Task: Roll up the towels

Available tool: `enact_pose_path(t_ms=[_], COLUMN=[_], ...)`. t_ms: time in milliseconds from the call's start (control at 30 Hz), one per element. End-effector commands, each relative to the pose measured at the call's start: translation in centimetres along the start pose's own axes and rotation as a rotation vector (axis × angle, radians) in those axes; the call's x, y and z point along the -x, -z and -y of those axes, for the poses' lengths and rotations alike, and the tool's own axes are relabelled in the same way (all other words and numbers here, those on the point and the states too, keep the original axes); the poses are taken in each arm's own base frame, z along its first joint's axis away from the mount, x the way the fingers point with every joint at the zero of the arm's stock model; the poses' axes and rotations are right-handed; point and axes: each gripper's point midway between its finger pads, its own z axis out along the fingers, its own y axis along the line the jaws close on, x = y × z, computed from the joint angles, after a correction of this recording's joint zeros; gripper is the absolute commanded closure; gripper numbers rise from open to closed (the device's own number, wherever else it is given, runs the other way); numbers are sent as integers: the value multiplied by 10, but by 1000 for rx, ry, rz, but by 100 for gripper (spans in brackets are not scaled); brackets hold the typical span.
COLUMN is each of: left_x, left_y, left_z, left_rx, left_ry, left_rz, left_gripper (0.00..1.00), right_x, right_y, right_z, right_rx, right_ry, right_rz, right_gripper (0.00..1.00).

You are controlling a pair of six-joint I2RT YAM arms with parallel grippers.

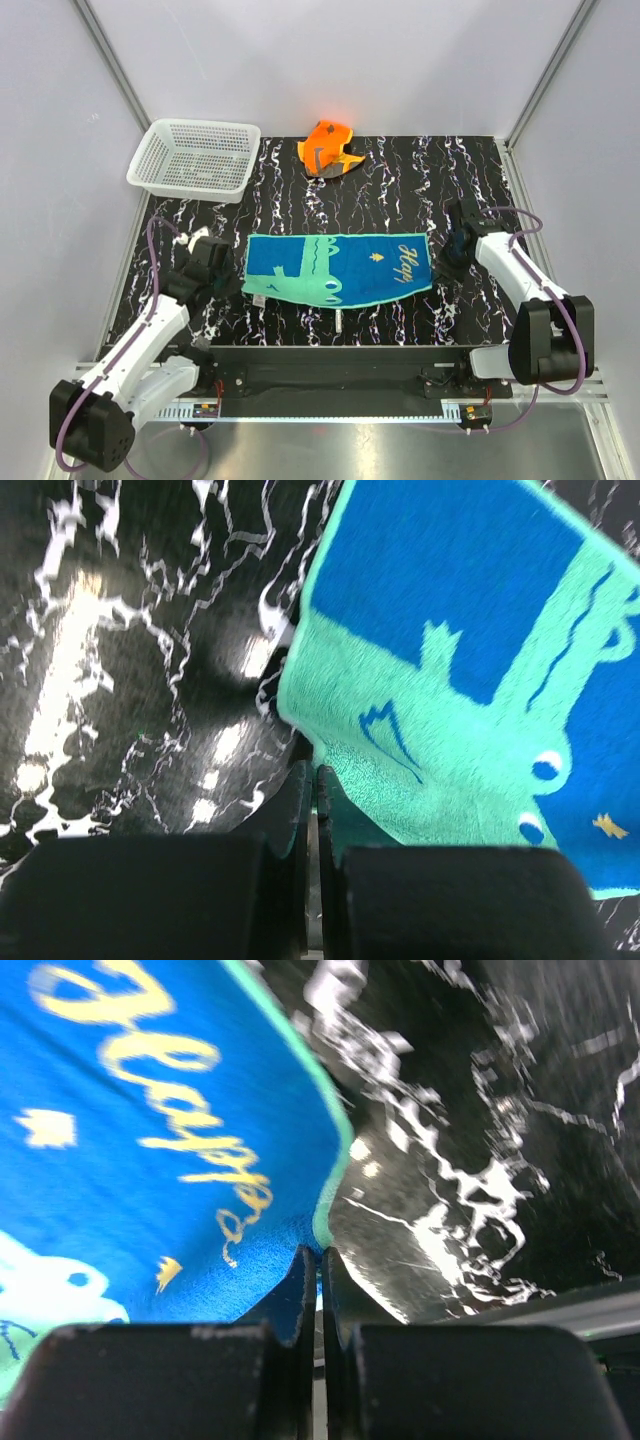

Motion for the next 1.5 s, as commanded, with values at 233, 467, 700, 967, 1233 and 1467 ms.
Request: enact_pose_path(t_ms=[233, 467, 700, 967, 1233, 1467], left_x=[59, 83, 94, 114, 128, 115], left_y=[-9, -36, -64, -73, -85, -111], left_z=[33, 47, 56, 54, 56, 51], left_rx=[23, 77, 112, 149, 163, 193], left_ry=[-10, -39, -57, -72, -90, -100], left_rz=[73, 73, 48, 65, 47, -20], left_gripper=[100, 100, 100, 100, 100, 100], right_x=[57, 83, 97, 108, 118, 120], right_y=[4, -6, -24, -31, -34, -50], right_z=[-52, -74, -86, -81, -82, -81], right_rx=[55, 55, 40, 35, 53, 37], right_ry=[99, 123, 133, 113, 101, 103], right_rz=[66, 84, 65, 58, 46, 18], right_gripper=[100, 100, 100, 100, 100, 100])
